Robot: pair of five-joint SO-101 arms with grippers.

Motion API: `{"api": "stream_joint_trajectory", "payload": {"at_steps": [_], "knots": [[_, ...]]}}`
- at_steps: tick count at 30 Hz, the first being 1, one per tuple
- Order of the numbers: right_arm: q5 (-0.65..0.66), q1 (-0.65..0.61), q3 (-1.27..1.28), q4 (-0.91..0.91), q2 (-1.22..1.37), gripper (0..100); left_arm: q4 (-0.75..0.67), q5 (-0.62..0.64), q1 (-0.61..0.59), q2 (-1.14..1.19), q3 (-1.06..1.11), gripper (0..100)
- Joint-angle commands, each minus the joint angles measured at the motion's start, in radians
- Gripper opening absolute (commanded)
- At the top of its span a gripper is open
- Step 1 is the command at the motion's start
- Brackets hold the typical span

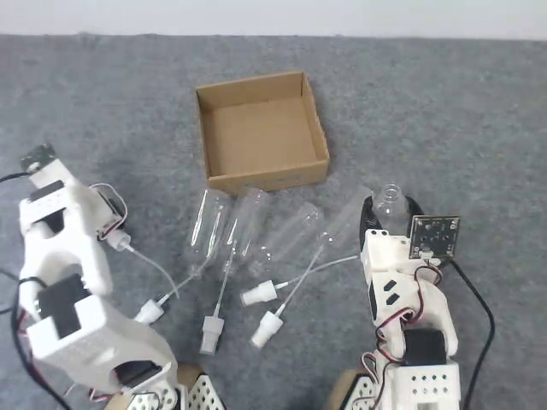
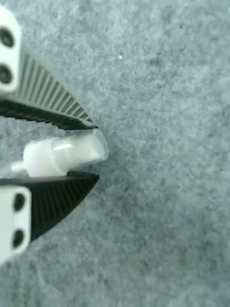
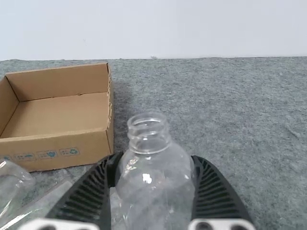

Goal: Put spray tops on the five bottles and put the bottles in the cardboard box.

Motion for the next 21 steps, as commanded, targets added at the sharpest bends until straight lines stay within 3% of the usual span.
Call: {"api": "stream_joint_trajectory", "payload": {"at_steps": [1, 6, 21], "knots": [[0.014, 0.004, 0.021, 0.005, -0.019, 7.3, -0.025, 0.009, 0.006, -0.005, -0.051, 7], [0.014, 0.004, 0.021, 0.005, -0.021, 7.3, -0.025, 0.006, 0.006, -0.005, -0.051, 2], [0.014, 0.004, 0.021, 0.001, -0.021, 7.1, -0.015, 0.011, 0.005, -0.015, -0.090, 1]]}}
